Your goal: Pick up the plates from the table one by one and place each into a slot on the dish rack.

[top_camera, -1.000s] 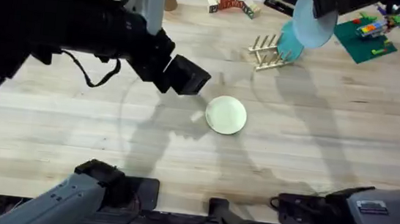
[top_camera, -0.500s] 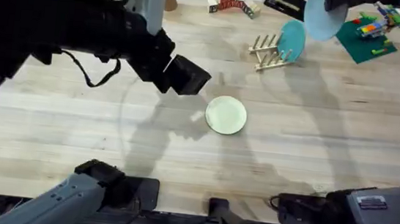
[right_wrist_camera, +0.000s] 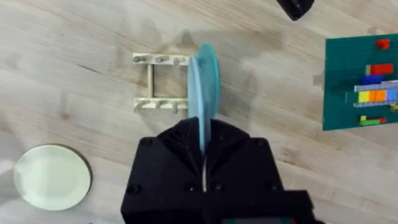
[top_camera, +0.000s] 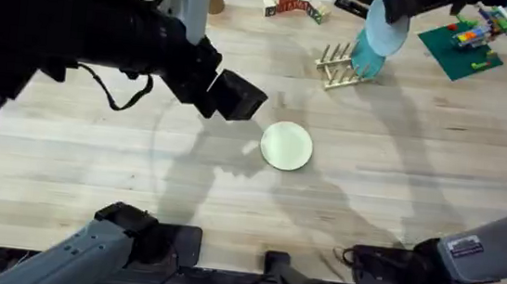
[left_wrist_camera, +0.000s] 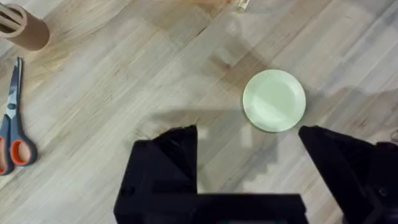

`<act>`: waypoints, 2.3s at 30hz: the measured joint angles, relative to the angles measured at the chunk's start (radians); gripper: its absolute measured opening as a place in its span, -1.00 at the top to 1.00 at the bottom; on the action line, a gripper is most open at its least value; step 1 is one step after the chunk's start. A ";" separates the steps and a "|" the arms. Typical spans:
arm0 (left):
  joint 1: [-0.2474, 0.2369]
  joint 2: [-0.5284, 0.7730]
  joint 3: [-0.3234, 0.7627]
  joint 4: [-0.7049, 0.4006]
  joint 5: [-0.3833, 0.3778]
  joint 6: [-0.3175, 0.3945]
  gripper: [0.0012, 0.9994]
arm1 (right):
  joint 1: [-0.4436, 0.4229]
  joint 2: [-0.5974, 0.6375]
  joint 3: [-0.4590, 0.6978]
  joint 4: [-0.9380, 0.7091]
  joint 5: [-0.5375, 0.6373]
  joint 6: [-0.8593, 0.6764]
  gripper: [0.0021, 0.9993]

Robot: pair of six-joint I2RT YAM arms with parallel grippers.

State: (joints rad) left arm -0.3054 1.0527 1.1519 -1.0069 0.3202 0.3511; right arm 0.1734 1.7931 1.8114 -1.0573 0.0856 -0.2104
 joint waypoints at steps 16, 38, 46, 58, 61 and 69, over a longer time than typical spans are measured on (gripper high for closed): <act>0.000 0.000 0.000 0.000 0.000 0.000 -0.99 | 0.000 0.128 0.000 0.021 -0.004 0.000 0.94; 0.000 0.000 0.000 0.000 0.000 0.000 -0.99 | 0.000 0.151 0.000 0.044 -0.004 0.000 0.94; 0.000 0.000 0.000 0.000 0.000 0.000 -0.99 | 0.000 0.151 0.000 0.044 -0.004 0.000 0.83; 0.000 0.000 0.000 0.000 0.000 0.000 -0.99 | 0.000 0.151 0.000 0.043 -0.004 0.000 0.61; 0.000 0.000 0.000 0.000 0.000 0.000 -0.99 | 0.002 0.151 0.014 0.021 -0.003 0.000 0.61; 0.000 0.000 0.000 0.000 0.000 0.000 -0.99 | 0.037 0.104 0.139 -0.102 -0.004 0.009 0.49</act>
State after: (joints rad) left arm -0.3054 1.0527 1.1519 -1.0066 0.3202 0.3511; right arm 0.2106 1.8975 1.9509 -1.1590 0.0818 -0.2010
